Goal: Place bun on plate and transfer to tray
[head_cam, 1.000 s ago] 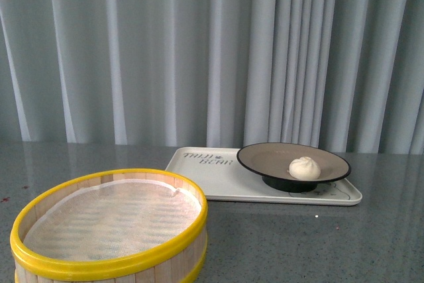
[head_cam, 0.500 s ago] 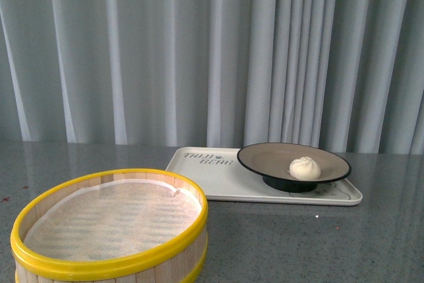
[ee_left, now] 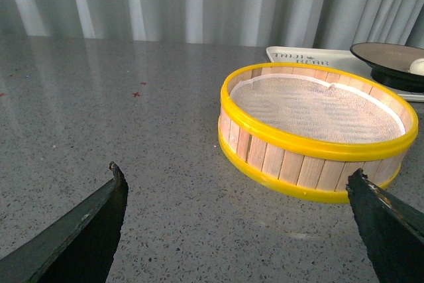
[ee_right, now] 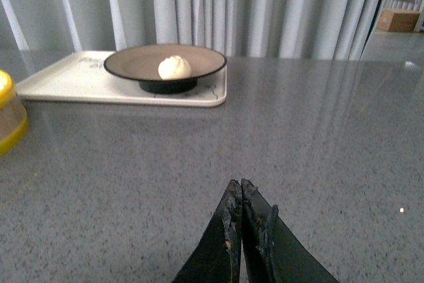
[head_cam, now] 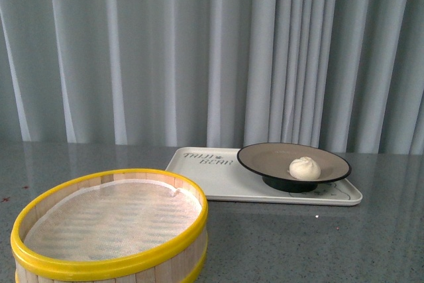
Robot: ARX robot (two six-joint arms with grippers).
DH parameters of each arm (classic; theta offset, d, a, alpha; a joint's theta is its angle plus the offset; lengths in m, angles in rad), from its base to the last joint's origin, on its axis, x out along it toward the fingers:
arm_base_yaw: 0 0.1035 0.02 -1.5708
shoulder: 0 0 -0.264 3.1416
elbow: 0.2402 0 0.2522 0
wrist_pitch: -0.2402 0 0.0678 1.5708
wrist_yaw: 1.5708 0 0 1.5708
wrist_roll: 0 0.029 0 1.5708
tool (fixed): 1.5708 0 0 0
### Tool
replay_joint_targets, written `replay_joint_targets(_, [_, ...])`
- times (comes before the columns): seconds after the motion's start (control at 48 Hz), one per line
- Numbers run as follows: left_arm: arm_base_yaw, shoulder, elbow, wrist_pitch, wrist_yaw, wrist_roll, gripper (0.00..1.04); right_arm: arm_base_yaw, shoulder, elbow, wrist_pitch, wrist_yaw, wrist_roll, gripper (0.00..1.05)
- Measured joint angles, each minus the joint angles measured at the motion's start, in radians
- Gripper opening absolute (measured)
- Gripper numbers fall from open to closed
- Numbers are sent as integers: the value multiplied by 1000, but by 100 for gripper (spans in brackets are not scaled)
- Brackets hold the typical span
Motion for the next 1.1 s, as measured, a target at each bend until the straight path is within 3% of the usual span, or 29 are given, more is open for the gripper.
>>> replay_joint_targets(0.104, [0,0,0,0,0,0,98,0,-103,0,-131,-2,0,2])
replay_joint_targets(0.417, [0,0,0,0,0,0,98,0,-138,0,-140,-2,-1,3])
replay_joint_targets(1.0, [0,0,0,0,0,0,98,0,-138,0,-140,-2,0,97])
replay_joint_targets(1.104, [0,0,0,0,0,0,98,0,-138,0,-140,-2,0,95])
